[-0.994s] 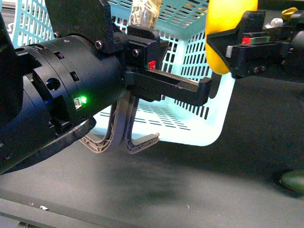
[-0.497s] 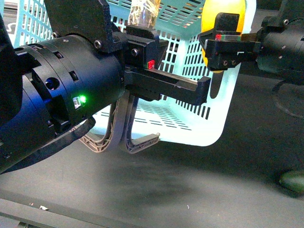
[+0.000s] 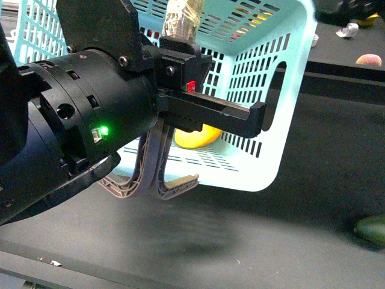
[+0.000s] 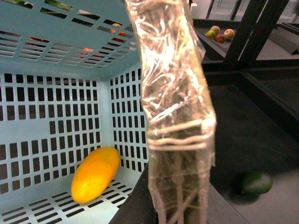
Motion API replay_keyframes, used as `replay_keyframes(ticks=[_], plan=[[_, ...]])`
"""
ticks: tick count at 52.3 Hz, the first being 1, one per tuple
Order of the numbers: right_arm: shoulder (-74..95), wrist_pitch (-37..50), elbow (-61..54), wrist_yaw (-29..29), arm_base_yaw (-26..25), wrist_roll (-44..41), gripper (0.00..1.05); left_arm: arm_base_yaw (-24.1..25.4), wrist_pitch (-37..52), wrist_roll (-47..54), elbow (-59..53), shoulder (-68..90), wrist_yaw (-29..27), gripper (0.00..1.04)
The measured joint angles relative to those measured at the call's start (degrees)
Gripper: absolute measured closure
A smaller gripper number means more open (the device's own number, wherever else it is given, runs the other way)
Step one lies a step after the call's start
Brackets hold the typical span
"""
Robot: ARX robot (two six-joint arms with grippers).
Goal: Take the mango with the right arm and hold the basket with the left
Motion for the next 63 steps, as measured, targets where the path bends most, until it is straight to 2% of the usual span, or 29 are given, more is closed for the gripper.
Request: replay_keyframes(ticks=[6, 10, 23, 29, 38, 52, 54, 59, 63], plan=[[-9.22, -4.39, -4.74, 4.66, -0.76, 0.48, 0.08, 0.11, 0.00, -0.09, 0.00, -0.02, -0.11, 0.99], [-18.78, -10.01, -8.11, 8.24, -1.25, 0.57, 0.08, 0.11, 0.00, -0.11, 0.00, 0.00, -0.04, 0.99], [-43.74, -27.47, -11.89, 14.88, -1.49, 0.17, 0.08, 0.09, 0.00, -0.11, 0.00, 0.00, 0.31, 0.99], [-54.62, -35.41, -13.09, 19.21, 0.24, -0.37, 0.08, 0.09, 0.00, -0.09, 0.00, -0.02, 0.31, 0.99], [-64.52, -41.27, -15.52, 27.21, 4.72, -1.25, 0.08, 0.11, 0.00, -0.09, 0.00, -0.02, 0.20, 0.99], [-65.22, -41.53, -15.67, 27.56, 5.46, -1.77, 0.08, 0.11, 0.00, -0.13, 0.00, -0.02, 0.04, 0.99], [-66.23, -42.84, -15.63, 25.46, 4.98, -2.95, 0.11, 0.11, 0.00, -0.13, 0.00, -0.02, 0.07, 0.99], [-70.60, -47.36, -16.90, 14.62, 1.29, -9.44, 0.28, 0.11, 0.00, -0.07, 0.00, -0.02, 0.22, 0.99], [-71.93, -47.52, -17.44, 11.52, -0.92, -11.56, 0.39, 0.11, 0.00, -0.11, 0.00, -0.02, 0.22, 0.99]])
